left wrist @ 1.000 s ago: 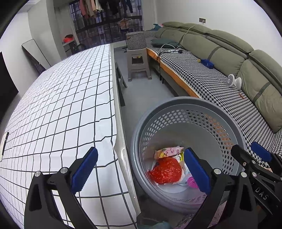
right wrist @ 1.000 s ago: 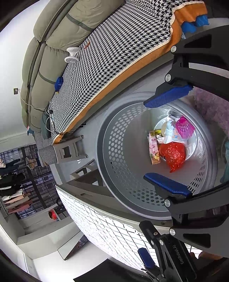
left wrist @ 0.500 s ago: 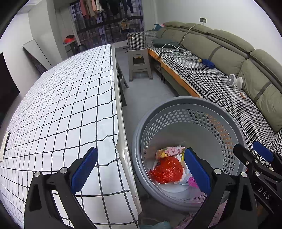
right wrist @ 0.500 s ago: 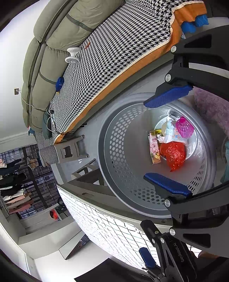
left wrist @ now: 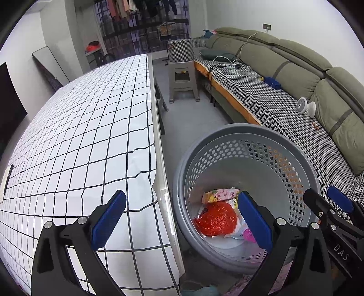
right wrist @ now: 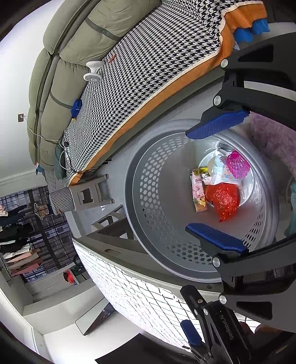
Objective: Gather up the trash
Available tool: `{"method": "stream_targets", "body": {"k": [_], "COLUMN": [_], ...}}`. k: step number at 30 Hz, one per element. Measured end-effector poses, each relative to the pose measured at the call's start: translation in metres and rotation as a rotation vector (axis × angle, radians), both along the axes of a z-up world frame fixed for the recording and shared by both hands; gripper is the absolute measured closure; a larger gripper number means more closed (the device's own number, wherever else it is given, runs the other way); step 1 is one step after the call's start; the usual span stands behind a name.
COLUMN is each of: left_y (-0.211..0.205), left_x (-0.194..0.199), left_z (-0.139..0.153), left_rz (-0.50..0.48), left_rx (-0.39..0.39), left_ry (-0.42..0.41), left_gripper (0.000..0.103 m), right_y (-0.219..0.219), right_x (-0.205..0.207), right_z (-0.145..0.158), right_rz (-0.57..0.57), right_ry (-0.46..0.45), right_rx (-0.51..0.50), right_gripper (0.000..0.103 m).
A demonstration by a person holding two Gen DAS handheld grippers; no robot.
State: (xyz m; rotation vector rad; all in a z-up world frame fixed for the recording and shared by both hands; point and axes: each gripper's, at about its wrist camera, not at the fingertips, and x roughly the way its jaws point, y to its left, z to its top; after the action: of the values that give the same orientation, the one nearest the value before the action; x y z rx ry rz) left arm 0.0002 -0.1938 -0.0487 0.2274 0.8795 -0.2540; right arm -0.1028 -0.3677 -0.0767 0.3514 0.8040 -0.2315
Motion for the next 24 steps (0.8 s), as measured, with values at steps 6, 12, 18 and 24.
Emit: {"method": "stream_targets", "body": {"k": [6,12,18,24], "left_y": [-0.0018,-0.0020,-0.0021,-0.0026], "left_x": [-0.0005,-0.0005,-0.0004,-0.0007], "left_z": [-0.0003,-0.0017,-0.0031,-0.0029], "left_rz": [0.000,-0.001,-0.005,-0.004], "left_rx": [0.006,0.008,0.021,0.021], "left_ry": [-0.004,0.002,0.005,0.005], "left_gripper": [0.006,0.006,0.006,0.006], "right_y": [0.0009,0.0026,0.0015,0.0018], "right_x": [0.0011,0.0028,0.0032,0.0031], "right_z": [-0.0019,-0.0031,-0.0054,-0.0054], "right_rz": [0.006,0.011,0.012,0.012], "right_ry": [0.005,0.009,0.012,0.012], "right_rx": [0.002,0.002,0.004,0.003], "right_gripper": [0.030,0.030,0.030,0.030]}}
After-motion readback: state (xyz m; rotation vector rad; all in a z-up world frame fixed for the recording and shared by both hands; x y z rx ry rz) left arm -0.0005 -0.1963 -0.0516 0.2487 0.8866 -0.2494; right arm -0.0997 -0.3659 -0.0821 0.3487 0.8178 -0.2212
